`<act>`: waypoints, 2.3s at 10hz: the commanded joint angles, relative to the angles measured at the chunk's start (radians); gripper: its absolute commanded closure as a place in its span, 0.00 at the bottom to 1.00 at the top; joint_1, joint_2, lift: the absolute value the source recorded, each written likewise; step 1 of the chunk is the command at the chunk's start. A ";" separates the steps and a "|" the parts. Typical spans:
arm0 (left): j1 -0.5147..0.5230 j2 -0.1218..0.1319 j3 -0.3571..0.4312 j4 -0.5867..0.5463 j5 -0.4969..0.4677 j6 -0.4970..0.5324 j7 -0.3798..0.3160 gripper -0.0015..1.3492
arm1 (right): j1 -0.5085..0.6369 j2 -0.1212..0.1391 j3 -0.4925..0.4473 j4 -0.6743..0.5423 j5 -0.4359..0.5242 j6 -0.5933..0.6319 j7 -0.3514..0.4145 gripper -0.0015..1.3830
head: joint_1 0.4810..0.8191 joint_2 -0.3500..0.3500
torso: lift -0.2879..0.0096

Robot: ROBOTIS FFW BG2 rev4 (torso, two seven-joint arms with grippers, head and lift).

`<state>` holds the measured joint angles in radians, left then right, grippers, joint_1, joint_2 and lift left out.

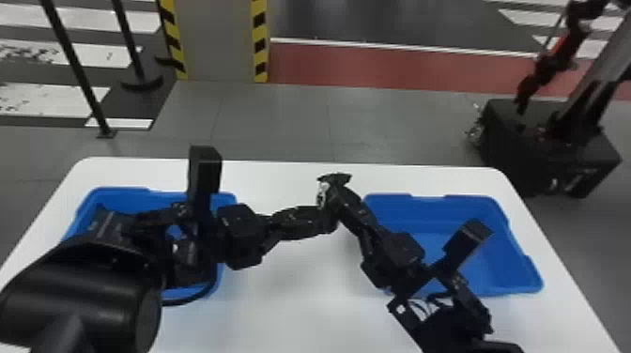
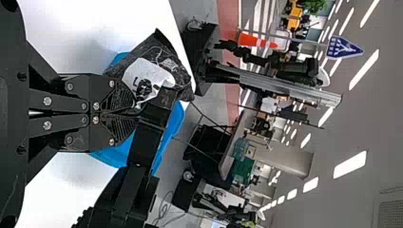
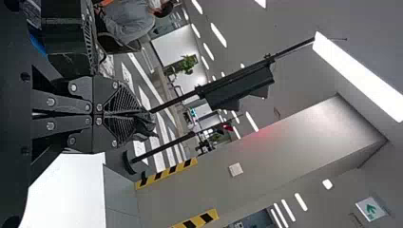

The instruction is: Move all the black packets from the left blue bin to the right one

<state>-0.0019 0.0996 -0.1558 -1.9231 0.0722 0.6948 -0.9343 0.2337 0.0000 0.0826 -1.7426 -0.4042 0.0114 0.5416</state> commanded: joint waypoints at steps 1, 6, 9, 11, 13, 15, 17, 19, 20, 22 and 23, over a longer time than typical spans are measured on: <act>-0.003 -0.001 0.001 0.008 -0.002 -0.005 0.000 0.87 | -0.008 0.000 -0.027 0.011 0.010 -0.029 -0.003 0.92 | 0.63 0.38 | 0.60; 0.112 -0.028 0.128 0.000 0.031 -0.214 0.009 0.12 | 0.046 -0.002 -0.178 -0.016 0.039 -0.065 -0.052 0.92 | 0.63 0.31 | 0.60; 0.291 -0.034 0.271 -0.169 0.072 -0.248 0.054 0.12 | 0.049 -0.026 -0.259 0.070 0.044 -0.019 -0.084 0.92 | 0.63 0.26 | 0.60; 0.368 -0.032 0.363 -0.228 0.081 -0.285 0.072 0.12 | 0.056 -0.041 -0.261 0.090 0.019 0.001 -0.095 0.23 | 0.63 0.29 | 0.60; 0.390 -0.032 0.444 -0.231 0.038 -0.275 0.092 0.12 | 0.115 -0.025 -0.261 0.004 -0.001 -0.026 -0.098 0.08 | 0.63 0.35 | 0.60; 0.375 -0.031 0.486 -0.204 -0.026 -0.226 0.097 0.12 | 0.218 0.001 -0.248 -0.141 0.011 -0.068 -0.088 0.20 | 0.63 0.45 | 0.60; 0.338 0.002 0.467 -0.093 -0.025 -0.202 0.095 0.14 | 0.279 0.001 -0.221 -0.190 0.002 -0.107 -0.052 0.22 | 0.63 0.52 | 0.60; 0.279 0.020 0.443 0.017 -0.045 -0.197 0.095 0.14 | 0.321 0.001 -0.219 -0.227 0.001 -0.107 -0.040 0.22 | 0.63 0.56 | 0.60; 0.235 0.015 0.444 0.074 -0.075 -0.197 0.095 0.14 | 0.348 0.001 -0.219 -0.259 0.002 -0.107 -0.038 0.22 | 0.63 0.57 | 0.60; 0.134 0.015 0.443 0.216 -0.117 -0.226 0.095 0.14 | 0.375 0.001 -0.210 -0.296 0.008 -0.112 -0.035 0.22 | 0.63 0.59 | 0.60; 0.083 0.015 0.438 0.292 -0.130 -0.248 0.095 0.14 | 0.375 0.001 -0.205 -0.293 0.018 -0.134 -0.031 0.22 | 0.63 0.61 | 0.60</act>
<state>0.1145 0.1151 0.2843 -1.6800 -0.0486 0.4617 -0.8391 0.6072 0.0000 -0.1258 -2.0351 -0.3918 -0.1115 0.5096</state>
